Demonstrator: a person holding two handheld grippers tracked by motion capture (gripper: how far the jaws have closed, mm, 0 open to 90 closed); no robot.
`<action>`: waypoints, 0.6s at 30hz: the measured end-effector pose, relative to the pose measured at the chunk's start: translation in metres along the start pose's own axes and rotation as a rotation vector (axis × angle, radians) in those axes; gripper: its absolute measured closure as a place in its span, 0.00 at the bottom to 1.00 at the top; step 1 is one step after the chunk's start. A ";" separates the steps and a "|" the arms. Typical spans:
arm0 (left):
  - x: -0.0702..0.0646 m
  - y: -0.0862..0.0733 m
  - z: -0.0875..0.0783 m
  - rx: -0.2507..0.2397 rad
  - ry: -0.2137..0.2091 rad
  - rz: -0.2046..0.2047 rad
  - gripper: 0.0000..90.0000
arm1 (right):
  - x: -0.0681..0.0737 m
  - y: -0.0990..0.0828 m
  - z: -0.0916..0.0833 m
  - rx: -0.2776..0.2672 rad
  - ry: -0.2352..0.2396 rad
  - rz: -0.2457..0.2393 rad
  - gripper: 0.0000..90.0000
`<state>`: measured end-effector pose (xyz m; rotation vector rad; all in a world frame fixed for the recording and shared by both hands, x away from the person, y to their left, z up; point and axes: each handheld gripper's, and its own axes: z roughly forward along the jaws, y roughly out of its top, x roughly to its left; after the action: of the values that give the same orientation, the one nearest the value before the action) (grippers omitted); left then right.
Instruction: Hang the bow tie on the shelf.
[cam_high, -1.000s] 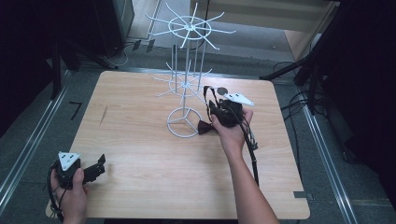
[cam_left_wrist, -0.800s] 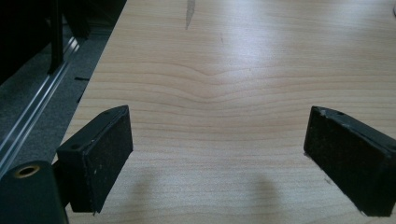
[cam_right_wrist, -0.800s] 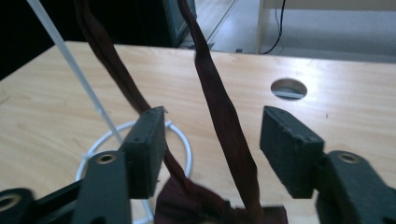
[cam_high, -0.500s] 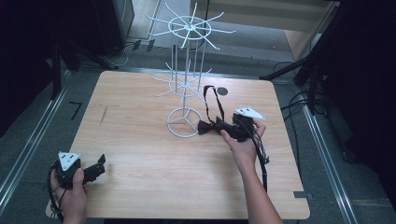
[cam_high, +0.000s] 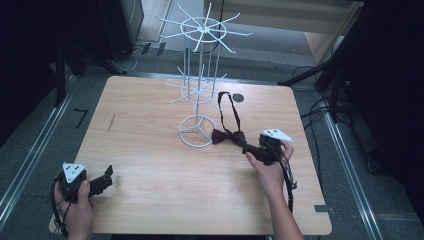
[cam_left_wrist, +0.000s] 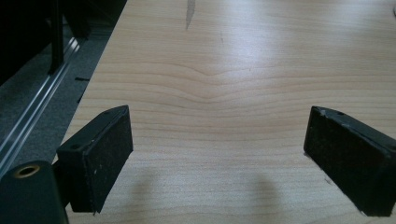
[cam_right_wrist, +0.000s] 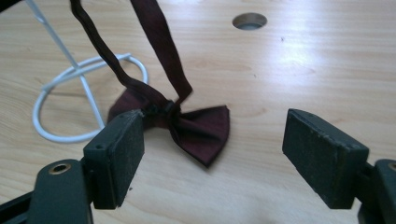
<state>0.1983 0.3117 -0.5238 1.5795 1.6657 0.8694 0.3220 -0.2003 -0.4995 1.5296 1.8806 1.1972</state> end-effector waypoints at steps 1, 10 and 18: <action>0.000 0.000 0.000 0.000 0.000 0.000 0.10 | -0.001 -0.002 -0.001 0.001 -0.003 0.002 0.23; 0.000 0.000 0.000 -0.001 0.000 0.003 0.10 | -0.023 -0.021 -0.016 0.011 -0.029 0.023 0.23; 0.000 0.000 0.000 -0.001 0.001 0.007 0.10 | -0.042 -0.035 -0.033 0.015 -0.020 0.039 0.16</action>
<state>0.1981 0.3117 -0.5237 1.5850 1.6617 0.8745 0.2888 -0.2519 -0.5187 1.5876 1.8589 1.1826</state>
